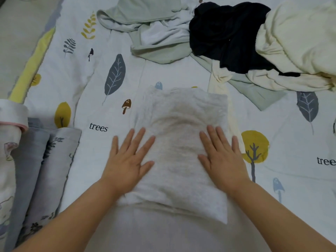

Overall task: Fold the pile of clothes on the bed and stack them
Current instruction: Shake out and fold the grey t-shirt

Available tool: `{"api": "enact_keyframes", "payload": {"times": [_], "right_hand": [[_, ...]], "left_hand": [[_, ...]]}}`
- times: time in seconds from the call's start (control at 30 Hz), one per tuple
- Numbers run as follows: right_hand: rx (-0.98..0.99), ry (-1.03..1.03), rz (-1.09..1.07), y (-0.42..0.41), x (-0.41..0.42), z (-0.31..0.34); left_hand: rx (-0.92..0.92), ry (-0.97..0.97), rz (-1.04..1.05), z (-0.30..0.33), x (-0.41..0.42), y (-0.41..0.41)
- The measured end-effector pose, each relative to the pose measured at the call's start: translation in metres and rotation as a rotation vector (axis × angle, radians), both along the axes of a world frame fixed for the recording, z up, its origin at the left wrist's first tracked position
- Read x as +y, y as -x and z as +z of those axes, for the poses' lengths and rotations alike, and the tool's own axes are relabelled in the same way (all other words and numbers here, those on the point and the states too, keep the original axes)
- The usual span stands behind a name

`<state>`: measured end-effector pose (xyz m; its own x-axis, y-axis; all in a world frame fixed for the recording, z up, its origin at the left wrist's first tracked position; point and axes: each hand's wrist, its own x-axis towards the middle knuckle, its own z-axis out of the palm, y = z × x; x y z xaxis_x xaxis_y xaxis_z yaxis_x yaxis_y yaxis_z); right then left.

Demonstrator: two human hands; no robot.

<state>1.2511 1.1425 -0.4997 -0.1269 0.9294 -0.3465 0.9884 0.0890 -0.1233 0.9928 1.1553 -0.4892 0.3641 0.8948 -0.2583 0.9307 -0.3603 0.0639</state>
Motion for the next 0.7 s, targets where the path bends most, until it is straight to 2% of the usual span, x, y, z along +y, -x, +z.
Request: {"api": "enact_keyframes", "payload": {"times": [0.1,0.2,0.27,0.37,0.53,0.7], "right_hand": [[0.196,-0.180,-0.038,0.000,-0.030,0.014],[0.308,-0.216,0.082,0.000,-0.074,0.023],[0.225,-0.137,0.219,-0.003,-0.093,0.025],[0.152,-0.006,0.228,-0.007,-0.099,0.024],[0.184,-0.186,0.178,-0.004,-0.093,0.027],[0.231,-0.127,0.191,-0.013,-0.097,0.050]], "left_hand": [[-0.188,-0.060,0.139,0.015,-0.030,0.010],[-0.337,-0.079,-0.023,0.022,-0.067,0.012],[-0.249,-0.046,-0.130,0.018,-0.081,0.017],[-0.128,-0.006,-0.147,0.017,-0.083,0.022],[-0.170,-0.048,-0.067,0.022,-0.070,0.019],[-0.274,-0.125,-0.034,0.049,-0.080,0.016]]}}
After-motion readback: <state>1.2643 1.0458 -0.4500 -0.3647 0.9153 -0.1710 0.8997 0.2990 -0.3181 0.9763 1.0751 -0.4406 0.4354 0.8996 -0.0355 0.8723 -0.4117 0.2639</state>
